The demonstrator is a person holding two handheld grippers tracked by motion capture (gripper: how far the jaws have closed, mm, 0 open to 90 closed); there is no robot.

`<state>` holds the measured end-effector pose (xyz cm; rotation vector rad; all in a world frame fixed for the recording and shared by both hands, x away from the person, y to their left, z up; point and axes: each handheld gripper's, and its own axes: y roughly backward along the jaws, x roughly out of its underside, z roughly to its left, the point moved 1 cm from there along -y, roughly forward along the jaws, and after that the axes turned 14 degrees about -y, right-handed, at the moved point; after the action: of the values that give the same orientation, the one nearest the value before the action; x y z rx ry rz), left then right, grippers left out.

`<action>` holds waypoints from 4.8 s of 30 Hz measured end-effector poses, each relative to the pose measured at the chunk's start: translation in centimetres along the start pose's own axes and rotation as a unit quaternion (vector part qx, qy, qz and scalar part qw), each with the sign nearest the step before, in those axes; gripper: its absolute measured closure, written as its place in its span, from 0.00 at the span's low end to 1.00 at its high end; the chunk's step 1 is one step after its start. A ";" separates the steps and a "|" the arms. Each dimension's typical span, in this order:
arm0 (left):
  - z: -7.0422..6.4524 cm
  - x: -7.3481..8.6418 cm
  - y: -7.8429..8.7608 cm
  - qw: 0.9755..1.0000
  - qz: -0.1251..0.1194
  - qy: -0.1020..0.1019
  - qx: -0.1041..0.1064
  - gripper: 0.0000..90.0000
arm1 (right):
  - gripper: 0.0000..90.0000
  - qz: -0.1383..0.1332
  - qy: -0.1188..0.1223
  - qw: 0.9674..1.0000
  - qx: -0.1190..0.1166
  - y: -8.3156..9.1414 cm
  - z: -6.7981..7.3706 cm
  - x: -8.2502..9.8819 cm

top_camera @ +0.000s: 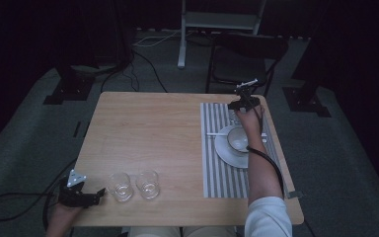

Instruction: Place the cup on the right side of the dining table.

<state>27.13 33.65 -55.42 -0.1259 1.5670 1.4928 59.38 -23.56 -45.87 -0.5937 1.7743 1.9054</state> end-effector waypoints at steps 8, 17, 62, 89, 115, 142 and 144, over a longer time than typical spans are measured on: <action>0.0 0.0 0.0 1.000 0.000 0.001 -0.001 0.01 | 0.20 0.006 -0.016 1.000 0.002 -0.8 -0.5 0.7; 0.0 0.0 0.0 1.000 0.000 0.001 -0.001 0.01 | 0.13 0.032 -0.020 0.999 -0.007 -0.7 -0.7 0.6; 0.0 0.0 0.0 1.000 0.000 0.002 -0.002 0.01 | 0.13 -0.012 0.011 0.993 -0.120 4.1 5.8 5.0; 0.0 0.0 0.0 1.000 0.000 0.002 -0.002 0.01 | 0.13 -0.047 0.061 0.983 -0.169 7.3 8.3 12.3; 0.0 0.0 0.0 1.000 0.000 0.002 -0.002 0.01 | 0.13 -0.065 0.064 0.976 -0.199 9.8 6.1 18.9; -0.1 0.0 0.0 1.000 0.000 0.002 -0.002 0.01 | 0.13 -0.077 0.041 0.977 -0.196 11.8 2.0 25.0; -0.1 0.0 0.0 1.000 0.000 0.003 -0.002 0.01 | 0.13 -0.076 0.041 0.978 -0.190 11.9 1.5 25.7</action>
<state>27.05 33.61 -55.42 -0.1316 1.5681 1.4975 31.74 -21.61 -51.76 -0.9257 1.3688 2.1493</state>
